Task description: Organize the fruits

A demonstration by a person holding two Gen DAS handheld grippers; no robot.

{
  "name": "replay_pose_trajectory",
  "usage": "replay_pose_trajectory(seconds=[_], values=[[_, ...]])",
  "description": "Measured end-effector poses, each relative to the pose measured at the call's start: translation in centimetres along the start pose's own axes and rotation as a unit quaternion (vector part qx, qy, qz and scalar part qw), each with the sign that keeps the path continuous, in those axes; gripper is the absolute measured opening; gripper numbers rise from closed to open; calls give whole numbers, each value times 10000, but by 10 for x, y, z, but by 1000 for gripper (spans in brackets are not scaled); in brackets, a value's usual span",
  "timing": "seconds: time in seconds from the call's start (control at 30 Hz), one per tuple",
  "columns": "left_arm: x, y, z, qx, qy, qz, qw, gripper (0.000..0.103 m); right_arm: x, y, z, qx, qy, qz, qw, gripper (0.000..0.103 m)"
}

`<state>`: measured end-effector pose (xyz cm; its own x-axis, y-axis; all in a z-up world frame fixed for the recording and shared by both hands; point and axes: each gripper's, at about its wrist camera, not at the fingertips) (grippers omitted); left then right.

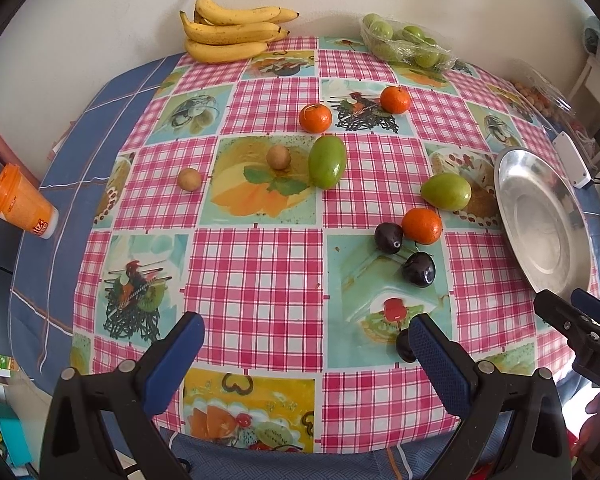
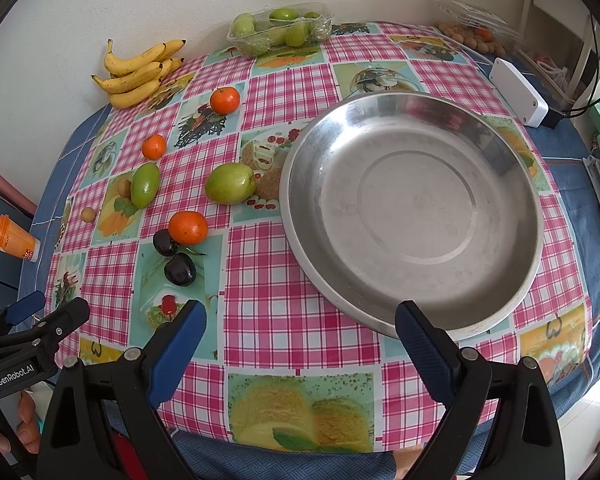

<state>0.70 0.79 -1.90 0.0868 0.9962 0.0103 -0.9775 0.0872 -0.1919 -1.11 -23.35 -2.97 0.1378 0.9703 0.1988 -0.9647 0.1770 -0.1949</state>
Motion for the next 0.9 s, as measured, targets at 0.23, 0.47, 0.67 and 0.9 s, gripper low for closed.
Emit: replay_pose_trajectory(seconds=[0.23,0.47,0.67,0.9], values=[[0,0,0,5,3,1,10000,103,0,0,0,2,0,-1,10000,96],[1,1,-1,14,9,13,10000,103,0,0,0,4,-1,0,10000,96],[1,0,-2,39,5,21,10000,103,0,0,0,7,-2,2,10000,96],[0,0,-2,53,12,30,10000,103,0,0,-1,9,-1,0,10000,96]])
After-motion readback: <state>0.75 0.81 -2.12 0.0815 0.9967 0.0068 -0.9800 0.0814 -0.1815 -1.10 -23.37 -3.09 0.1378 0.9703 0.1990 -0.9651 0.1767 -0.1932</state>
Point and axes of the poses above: each gripper's, at about its wrist camera, not at the fingertips, and z roughly against the way its jaws point, x to its left, y to its underside, and after that the axes turned 10 degrees about x, right-handed
